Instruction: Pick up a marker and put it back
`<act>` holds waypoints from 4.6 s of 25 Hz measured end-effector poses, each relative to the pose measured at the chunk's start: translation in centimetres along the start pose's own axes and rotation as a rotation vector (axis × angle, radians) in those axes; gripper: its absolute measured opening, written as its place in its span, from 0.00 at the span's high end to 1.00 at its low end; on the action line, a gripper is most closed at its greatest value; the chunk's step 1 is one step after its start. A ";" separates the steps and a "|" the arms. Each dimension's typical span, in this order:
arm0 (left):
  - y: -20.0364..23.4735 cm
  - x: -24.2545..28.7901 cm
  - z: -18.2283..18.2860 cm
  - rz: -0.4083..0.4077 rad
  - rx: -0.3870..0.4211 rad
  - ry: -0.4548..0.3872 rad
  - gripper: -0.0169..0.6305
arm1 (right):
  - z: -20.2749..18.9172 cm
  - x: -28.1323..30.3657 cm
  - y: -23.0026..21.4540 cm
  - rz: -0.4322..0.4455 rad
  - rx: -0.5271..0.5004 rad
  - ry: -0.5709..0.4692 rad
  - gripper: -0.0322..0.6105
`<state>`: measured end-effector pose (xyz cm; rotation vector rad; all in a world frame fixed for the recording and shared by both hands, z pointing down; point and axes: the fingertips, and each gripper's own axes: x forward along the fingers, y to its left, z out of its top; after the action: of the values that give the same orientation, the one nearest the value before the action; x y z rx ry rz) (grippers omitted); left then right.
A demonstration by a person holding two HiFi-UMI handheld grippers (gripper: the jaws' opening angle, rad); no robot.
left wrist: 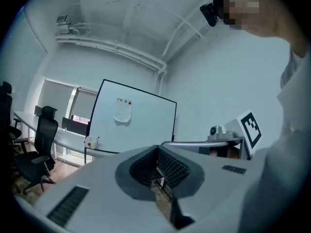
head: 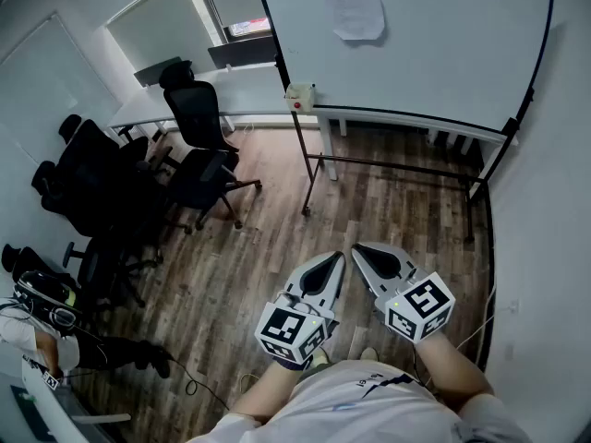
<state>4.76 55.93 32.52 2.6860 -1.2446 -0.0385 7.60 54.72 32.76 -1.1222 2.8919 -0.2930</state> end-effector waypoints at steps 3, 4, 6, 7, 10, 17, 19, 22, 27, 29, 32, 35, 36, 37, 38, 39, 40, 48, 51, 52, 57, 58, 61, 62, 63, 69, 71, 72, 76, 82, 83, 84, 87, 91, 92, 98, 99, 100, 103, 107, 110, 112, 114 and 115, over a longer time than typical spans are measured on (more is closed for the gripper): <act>-0.5 0.2 -0.4 0.001 -0.001 0.002 0.95 | 0.2 -0.6 -0.2 0.001 0.000 0.001 0.93; -0.7 0.3 -0.5 0.001 0.000 0.003 0.95 | 0.1 -0.7 -0.3 0.001 0.003 0.001 0.93; -0.9 0.4 -0.6 0.003 0.001 0.005 0.95 | 0.0 -1.0 -0.5 0.002 0.009 0.002 0.93; -1.1 0.5 -0.6 0.003 0.002 0.005 0.95 | 0.0 -1.1 -0.6 0.004 0.012 -0.001 0.93; -1.7 0.7 -0.7 0.003 0.007 0.011 0.95 | 0.5 -1.8 -0.6 0.019 0.018 -0.020 0.93; -2.8 1.5 -1.4 0.035 0.030 0.030 0.95 | 0.9 -4.1 -2.1 0.023 0.025 -0.054 0.93; -2.8 1.8 -1.4 0.054 0.026 0.033 0.95 | 1.2 -4.6 -2.7 0.025 0.031 -0.059 0.93; -3.3 2.2 -2.1 0.073 0.018 0.045 0.95 | 0.7 -5.1 -3.7 0.031 0.048 -0.052 0.93; -2.8 2.9 -3.0 0.082 0.016 0.066 0.95 | 0.1 -4.5 -4.5 0.038 0.063 -0.041 0.93; -1.8 3.5 -3.2 0.080 0.014 0.073 0.95 | 0.1 -3.7 -5.1 0.035 0.065 -0.039 0.93; 0.4 4.7 -3.3 0.081 0.015 0.078 0.95 | 0.0 -1.8 -6.5 0.019 0.067 -0.036 0.93; 3.1 6.2 -3.2 0.075 0.015 0.067 0.95 | -0.1 0.6 -7.8 0.008 0.054 -0.027 0.93; 4.0 6.7 -3.1 0.070 0.018 0.064 0.95 | -0.1 1.6 -8.2 0.004 0.051 -0.026 0.93; 5.0 7.3 -2.9 0.064 0.022 0.062 0.95 | 0.1 2.7 -8.6 0.000 0.047 -0.025 0.93; 6.0 7.9 -2.6 0.057 0.026 0.060 0.95 | 0.3 3.9 -9.1 -0.003 0.044 -0.023 0.93; 7.1 8.5 -2.2 0.050 0.031 0.057 0.95 | 0.6 5.2 -9.5 -0.006 0.039 -0.022 0.93; 8.3 9.1 -1.9 0.042 0.035 0.055 0.95 | 0.9 6.6 -9.9 -0.009 0.033 -0.022 0.93; 18.0 13.0 1.2 0.000 0.057 0.044 0.95 | 3.1 17.1 -12.5 -0.037 0.014 -0.015 0.93; 21.1 14.0 1.7 -0.008 0.048 0.036 0.95 | 3.5 20.0 -13.2 -0.054 0.006 -0.016 0.93; 21.9 14.3 1.9 -0.009 0.043 0.032 0.95 | 3.4 20.7 -13.4 -0.057 0.004 -0.013 0.93; 24.7 15.9 2.2 -0.019 0.026 0.028 0.95 | 3.1 23.7 -14.5 -0.055 0.005 0.011 0.93; 25.2 16.3 2.1 -0.019 0.022 0.030 0.95 | 3.1 24.2 -14.9 -0.053 0.005 0.013 0.93; 26.8 18.1 1.8 -0.013 0.012 0.037 0.95 | 2.7 25.7 -16.8 -0.052 0.016 0.018 0.93; 27.4 18.7 1.7 -0.009 0.010 0.039 0.95 | 2.6 26.2 -17.5 -0.050 0.020 0.018 0.93; 28.0 19.3 1.6 -0.005 0.009 0.040 0.95 | 2.6 26.9 -18.2 -0.046 0.024 0.017 0.93; 32.5 24.3 2.8 0.043 0.032 0.036 0.95 | 3.6 31.9 -23.0 0.012 0.024 -0.003 0.93; 34.2 26.6 3.5 0.057 0.037 0.034 0.95 | 4.5 33.8 -25.2 0.030 0.017 -0.013 0.93; 35.0 27.8 3.8 0.063 0.039 0.032 0.95 | 5.0 34.8 -26.4 0.037 0.015 -0.018 0.93; 37.9 32.9 5.0 0.088 0.052 0.026 0.95 | 6.3 38.0 -31.5 0.063 0.021 -0.024 0.93; 41.9 38.7 6.4 0.153 0.052 0.021 0.95 | 7.6 42.4 -37.3 0.118 0.029 -0.016 0.93; 42.5 39.4 6.5 0.164 0.050 0.025 0.95 | 7.6 43.2 -38.1 0.126 0.035 -0.012 0.93; 43.0 40.0 6.4 0.173 0.049 0.033 0.95 | 7.5 43.9 -38.8 0.132 0.043 -0.006 0.93; 44.9 41.1 5.9 0.193 0.048 0.053 0.95 | 7.1 45.9 -40.0 0.149 0.060 0.012 0.93; 47.7 43.3 5.7 0.191 0.041 0.061 0.95 | 6.7 48.2 -42.1 0.131 0.059 0.030 0.93; 48.5 43.9 5.5 0.184 0.045 0.060 0.95 | 6.6 48.8 -42.8 0.117 0.057 0.033 0.93; 53.0 47.8 5.4 0.119 0.055 0.072 0.95 | 6.6 52.6 -46.7 0.028 0.031 0.057 0.93; 53.7 48.4 5.4 0.109 0.058 0.075 0.95 | 6.6 53.4 -47.2 0.016 0.031 0.061 0.93; 54.5 48.9 5.4 0.100 0.061 0.076 0.95 | 6.5 54.2 -47.7 0.006 0.030 0.065 0.93; 56.7 50.4 4.9 0.078 0.056 0.089 0.95 | 5.7 56.5 -49.0 -0.026 0.030 0.082 0.93; 59.1 51.9 3.7 0.049 0.040 0.119 0.95 | 4.1 58.7 -50.7 -0.067 0.048 0.115 0.93; 60.5 52.9 2.8 0.023 0.031 0.143 0.95 | 3.1 60.0 -51.9 -0.098 0.060 0.138 0.93; 61.3 53.6 2.5 0.007 0.031 0.149 0.95 | 2.4 60.8 -52.6 -0.116 0.063 0.150 0.93; 62.0 54.2 2.0 -0.004 0.026 0.161 0.95 | 1.9 61.5 -53.3 -0.131 0.069 0.161 0.93; 62.4 54.4 1.5 -0.008 0.019 0.169 0.95 | 1.6 61.8 -53.6 -0.138 0.072 0.167 0.93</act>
<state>-7.12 -25.08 44.71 2.6457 -1.1887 0.1965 -2.30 -25.72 43.79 -1.3486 2.9201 -0.5149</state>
